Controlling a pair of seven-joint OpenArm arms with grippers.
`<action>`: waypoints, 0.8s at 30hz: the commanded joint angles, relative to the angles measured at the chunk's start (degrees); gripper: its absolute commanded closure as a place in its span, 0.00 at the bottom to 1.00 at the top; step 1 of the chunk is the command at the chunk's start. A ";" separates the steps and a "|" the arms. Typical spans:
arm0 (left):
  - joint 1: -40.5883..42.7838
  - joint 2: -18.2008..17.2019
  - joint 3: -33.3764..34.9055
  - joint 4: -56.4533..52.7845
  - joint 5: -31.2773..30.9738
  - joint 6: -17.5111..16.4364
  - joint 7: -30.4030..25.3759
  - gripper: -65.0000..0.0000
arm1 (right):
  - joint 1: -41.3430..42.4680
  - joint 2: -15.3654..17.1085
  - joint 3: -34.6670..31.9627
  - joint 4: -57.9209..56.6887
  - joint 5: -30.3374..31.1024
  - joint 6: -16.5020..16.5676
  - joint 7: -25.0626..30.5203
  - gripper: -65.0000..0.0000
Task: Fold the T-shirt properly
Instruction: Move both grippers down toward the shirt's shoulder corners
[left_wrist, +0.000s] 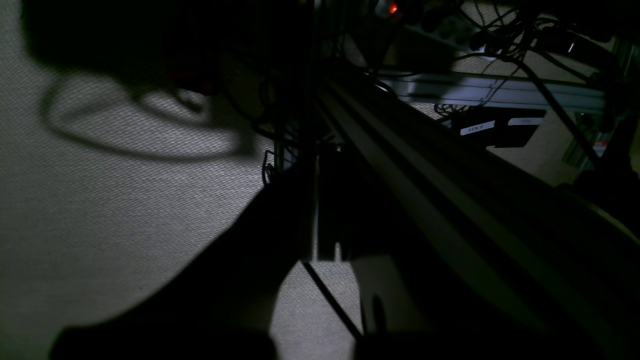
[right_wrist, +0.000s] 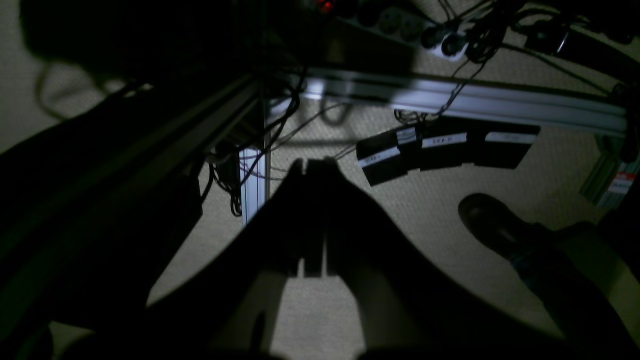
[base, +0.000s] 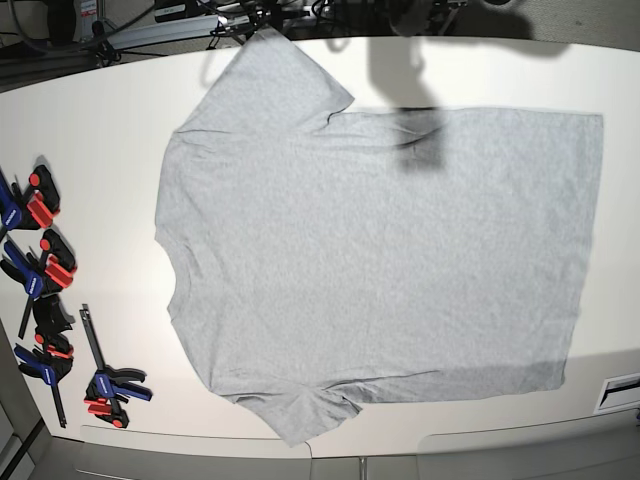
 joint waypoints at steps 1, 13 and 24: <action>0.17 0.31 0.04 0.31 -0.07 -0.61 -0.24 1.00 | 0.13 0.02 0.07 0.50 -0.02 0.44 0.42 1.00; 0.46 0.31 0.04 1.36 -0.07 -0.63 -0.24 1.00 | 0.13 0.02 0.07 0.50 -0.02 0.44 0.42 1.00; 3.93 -0.09 0.04 5.99 -0.28 -0.61 1.44 1.00 | -0.52 0.24 0.07 0.50 -0.02 0.39 0.37 1.00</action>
